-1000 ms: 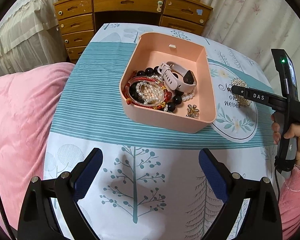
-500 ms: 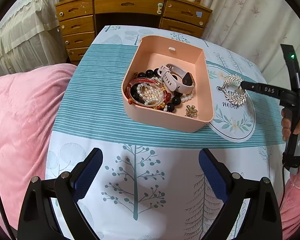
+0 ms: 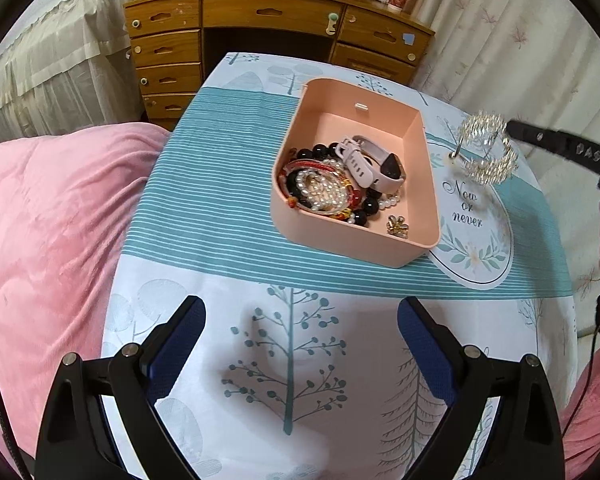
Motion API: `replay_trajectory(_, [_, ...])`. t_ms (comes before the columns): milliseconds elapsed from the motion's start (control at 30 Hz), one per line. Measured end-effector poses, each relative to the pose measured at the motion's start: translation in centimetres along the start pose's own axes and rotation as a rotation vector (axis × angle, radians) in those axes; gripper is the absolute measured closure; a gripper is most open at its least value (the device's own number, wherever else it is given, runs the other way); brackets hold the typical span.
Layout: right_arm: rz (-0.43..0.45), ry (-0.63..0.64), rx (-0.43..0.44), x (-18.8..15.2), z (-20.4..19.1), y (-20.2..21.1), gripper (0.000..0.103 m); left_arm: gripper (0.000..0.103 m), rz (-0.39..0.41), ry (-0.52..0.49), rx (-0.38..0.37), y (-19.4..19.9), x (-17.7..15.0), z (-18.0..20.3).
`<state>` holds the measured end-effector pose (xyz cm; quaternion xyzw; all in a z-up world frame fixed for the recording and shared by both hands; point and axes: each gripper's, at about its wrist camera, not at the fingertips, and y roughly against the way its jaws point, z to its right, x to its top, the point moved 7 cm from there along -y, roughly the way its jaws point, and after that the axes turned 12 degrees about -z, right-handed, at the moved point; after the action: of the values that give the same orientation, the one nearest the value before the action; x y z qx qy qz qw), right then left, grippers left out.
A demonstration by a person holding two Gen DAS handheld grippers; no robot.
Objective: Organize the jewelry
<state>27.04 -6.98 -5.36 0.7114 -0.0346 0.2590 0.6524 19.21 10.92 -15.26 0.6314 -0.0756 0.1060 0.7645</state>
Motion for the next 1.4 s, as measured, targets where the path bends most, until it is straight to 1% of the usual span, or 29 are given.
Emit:
replay_trajectory(233, [0.084,0.115,0.030,2.1,-4.7,3.4,0.103,0.007,0.005,0.034,-0.003,0.4,-0.7,-1.6])
replay_trajectory(333, [0.103,0.172,0.052,2.7,-6.9,4.3,0.103,0.007,0.003,0.044,-0.005,0.4,-1.1,-2.0])
replay_trajectory(433, [0.082,0.190,0.048,2.9,-7.7,3.6,0.103,0.007,0.001,0.047,-0.005,0.5,-1.5,-2.2])
replay_trajectory(533, [0.025,0.174,0.035,2.5,-7.2,1.8,0.102,0.007,-0.004,0.053,-0.003,0.3,-1.7,-2.4])
replay_trajectory(567, [0.006,0.167,0.040,2.1,-6.9,1.2,0.100,0.007,-0.005,0.054,-0.003,0.2,-1.7,-2.5])
replay_trajectory(633, [-0.038,0.160,0.051,1.1,-6.4,0.0,0.084,0.007,-0.010,0.059,-0.001,0.1,-1.9,-2.7])
replay_trajectory(667, [-0.061,0.157,0.052,0.5,-6.0,-0.8,0.066,0.007,-0.013,0.061,-0.001,0.0,-2.0,-2.7])
replay_trajectory(733, [-0.082,0.155,0.059,-0.6,-5.6,-1.5,0.053,0.007,-0.017,0.065,-0.003,-0.2,-2.2,-2.8])
replay_trajectory(833, [-0.136,0.156,0.076,-2.2,-4.8,-3.0,0.052,0.007,-0.025,0.067,-0.005,-0.5,-2.3,-2.8])
replay_trajectory(1000, [-0.246,0.114,0.013,-4.4,-2.6,-6.3,0.051,0.007,-0.030,0.059,-0.007,-0.6,-2.4,-2.5])
replay_trajectory(1100, [-0.279,0.091,-0.009,-5.1,-1.7,-7.8,0.051,0.007,-0.032,0.060,-0.005,-0.7,-2.4,-2.5])
replay_trajectory(1233, [-0.318,0.074,-0.009,-6.1,-1.3,-9.2,0.052,0.007,-0.036,0.065,-0.001,-0.7,-2.4,-2.6])
replay_trajectory(1300, [-0.325,0.075,-0.014,-6.4,-1.3,-9.7,0.060,0.007,-0.037,0.068,0.002,-0.8,-2.3,-2.6])
replay_trajectory(1333, [-0.311,0.082,-0.021,-6.4,-1.3,-9.7,0.064,0.007,-0.038,0.071,0.002,-0.9,-2.2,-2.6])
replay_trajectory(1367, [-0.295,0.083,-0.015,-6.3,-1.3,-9.7,0.077,0.007,-0.039,0.072,0.001,-0.8,-2.3,-2.6])
replay_trajectory(1400, [-0.292,0.076,-0.010,-6.1,-1.1,-9.7,0.078,0.007,-0.039,0.073,0.001,-0.8,-2.3,-2.6])
